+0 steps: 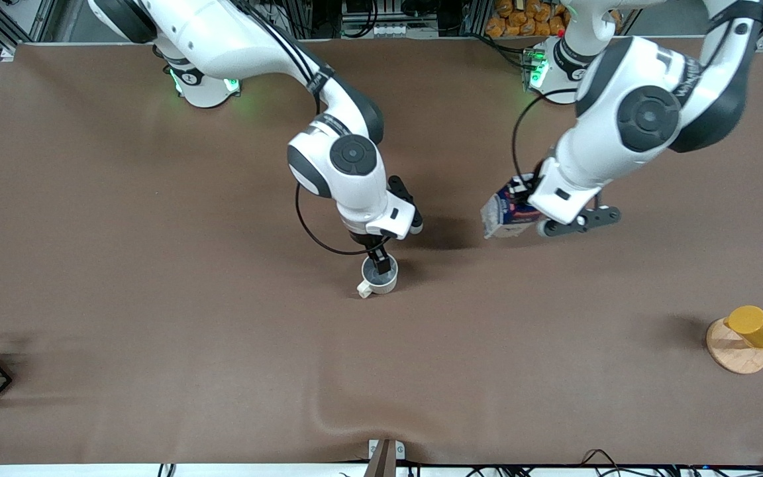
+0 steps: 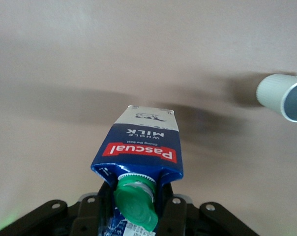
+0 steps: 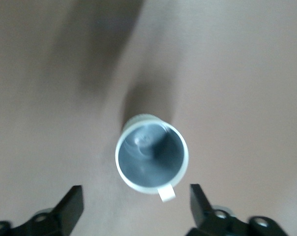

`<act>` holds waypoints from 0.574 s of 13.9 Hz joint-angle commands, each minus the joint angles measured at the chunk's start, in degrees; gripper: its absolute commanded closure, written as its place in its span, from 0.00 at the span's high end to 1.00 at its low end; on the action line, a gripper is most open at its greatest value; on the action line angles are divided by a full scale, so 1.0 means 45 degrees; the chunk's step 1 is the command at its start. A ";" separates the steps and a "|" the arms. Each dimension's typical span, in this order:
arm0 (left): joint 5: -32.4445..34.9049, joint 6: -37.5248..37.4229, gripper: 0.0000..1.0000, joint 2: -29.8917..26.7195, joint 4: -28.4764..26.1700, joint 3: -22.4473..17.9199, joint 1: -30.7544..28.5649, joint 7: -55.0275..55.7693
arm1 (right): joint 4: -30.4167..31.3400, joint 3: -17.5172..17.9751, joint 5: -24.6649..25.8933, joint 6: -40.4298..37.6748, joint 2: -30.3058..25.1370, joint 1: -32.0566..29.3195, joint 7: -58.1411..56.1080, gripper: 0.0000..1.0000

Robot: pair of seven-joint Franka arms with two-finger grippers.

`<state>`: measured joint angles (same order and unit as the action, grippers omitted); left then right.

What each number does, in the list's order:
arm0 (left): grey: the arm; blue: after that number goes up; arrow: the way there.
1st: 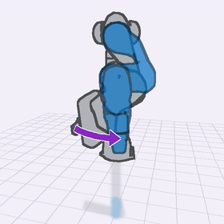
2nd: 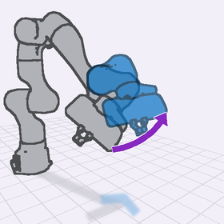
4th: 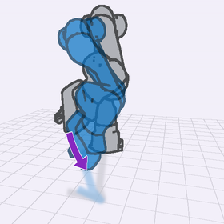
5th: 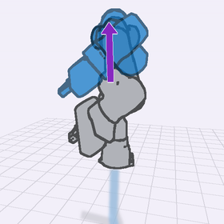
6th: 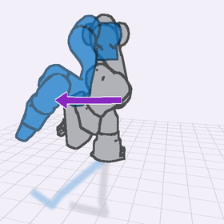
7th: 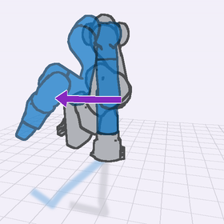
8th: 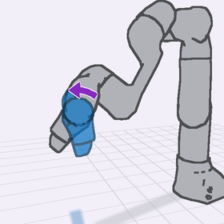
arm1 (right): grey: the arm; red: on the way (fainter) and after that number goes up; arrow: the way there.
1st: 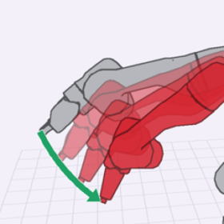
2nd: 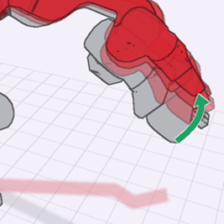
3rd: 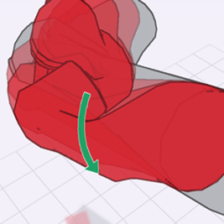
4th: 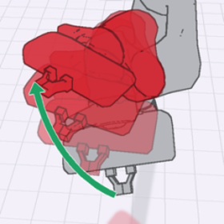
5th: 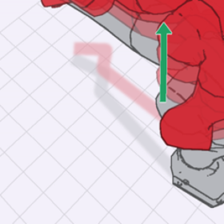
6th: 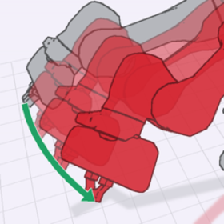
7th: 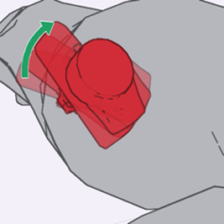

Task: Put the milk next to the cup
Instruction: 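Set down the mug, open the right gripper while the left gripper lifts the carton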

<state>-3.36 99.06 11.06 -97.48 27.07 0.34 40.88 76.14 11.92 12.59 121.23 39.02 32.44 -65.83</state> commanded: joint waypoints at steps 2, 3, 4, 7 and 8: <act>-0.0113 0.0404 0.36 0.1191 0.1016 0.0058 0.1637 0.2199 | 0.0326 0.0123 -0.0859 -0.1292 -0.1364 -0.1770 0.0953 1.00; -0.0093 0.0814 0.37 0.1368 0.1038 0.0058 0.1932 0.2649 | 0.0326 0.0143 -0.1502 -0.1567 -0.1501 -0.2474 0.1074 1.00; 0.0004 0.1128 0.37 0.1583 0.1038 0.0058 0.2148 0.2750 | 0.0326 0.0104 -0.1973 -0.1840 -0.1696 -0.3081 0.1094 1.00; 0.0861 0.1463 0.27 0.2284 0.1522 0.0058 0.3278 0.2867 | 0.0346 0.0104 -0.2095 -0.2874 -0.2086 -0.4762 0.1094 1.00; 0.1193 0.1463 0.29 0.2694 0.2010 0.0020 0.3844 0.2965 | 0.0365 0.0065 -0.2076 -0.3110 -0.2378 -0.5115 0.1133 1.00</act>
<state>-1.24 106.18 19.42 -93.72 27.44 13.51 52.28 75.98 11.30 4.30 109.58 31.66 12.26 -61.94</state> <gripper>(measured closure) 0.595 0.000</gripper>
